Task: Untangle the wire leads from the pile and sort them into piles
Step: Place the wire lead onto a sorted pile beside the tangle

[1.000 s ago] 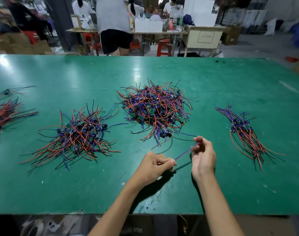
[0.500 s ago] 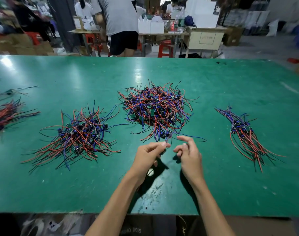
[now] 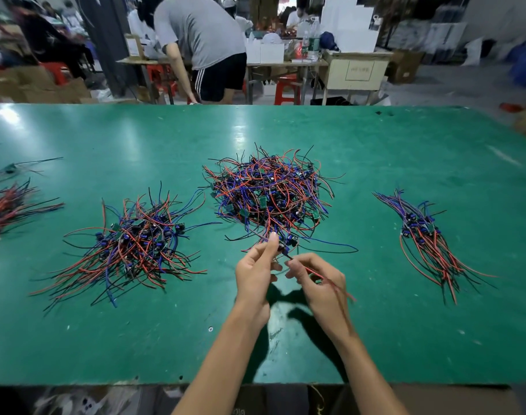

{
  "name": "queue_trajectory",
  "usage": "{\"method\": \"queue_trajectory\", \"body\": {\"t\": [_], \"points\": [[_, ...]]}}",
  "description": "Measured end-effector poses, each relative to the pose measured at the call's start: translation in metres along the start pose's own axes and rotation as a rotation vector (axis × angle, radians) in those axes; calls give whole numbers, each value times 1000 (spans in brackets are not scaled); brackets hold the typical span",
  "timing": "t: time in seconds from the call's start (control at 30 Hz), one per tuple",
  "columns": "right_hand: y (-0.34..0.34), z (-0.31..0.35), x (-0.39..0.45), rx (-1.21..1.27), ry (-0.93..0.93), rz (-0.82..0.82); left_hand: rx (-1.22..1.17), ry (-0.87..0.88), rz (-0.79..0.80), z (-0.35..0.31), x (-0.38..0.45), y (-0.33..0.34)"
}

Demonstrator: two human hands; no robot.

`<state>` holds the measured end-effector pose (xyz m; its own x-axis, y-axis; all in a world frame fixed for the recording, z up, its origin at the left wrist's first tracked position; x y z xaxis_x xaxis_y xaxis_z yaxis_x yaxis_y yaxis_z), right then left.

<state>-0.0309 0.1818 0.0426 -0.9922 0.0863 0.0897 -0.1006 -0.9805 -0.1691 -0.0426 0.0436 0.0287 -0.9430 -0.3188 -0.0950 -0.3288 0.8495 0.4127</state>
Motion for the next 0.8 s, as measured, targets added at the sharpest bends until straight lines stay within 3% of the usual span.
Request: {"method": "queue_trajectory", "body": {"t": [0.13,0.3,0.4,0.5,0.63,0.7,0.8], "points": [[-10,-7,6,118,71,-123,2,39,-45,8,-7,-2],[-16,-22,13,265,178,-158,-25,58,-88,15,-12,1],[-18,-28,16,313,209,-182,52,174,-6,11,-15,5],[-21,-33,18,348,230,-218,143,317,178,6,-18,8],[-23,-43,22,415,294,-222,442,468,314,0,-9,1],[-20,-47,23,414,309,-190,379,432,321,-3,-3,-4],[-16,-46,22,277,278,-129,187,197,453,2,0,0]]}}
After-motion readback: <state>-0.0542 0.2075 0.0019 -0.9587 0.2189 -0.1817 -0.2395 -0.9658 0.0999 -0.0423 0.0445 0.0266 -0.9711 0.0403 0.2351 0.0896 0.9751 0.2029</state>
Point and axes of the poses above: each hand's wrist, its own x-axis towards the middle knuckle, its own y-axis out of the palm, z = x × y, the point moved 7 cm from there along x, towards the middle knuckle, and after that the axes turned 14 degrees about y, right-handed, at the moved point
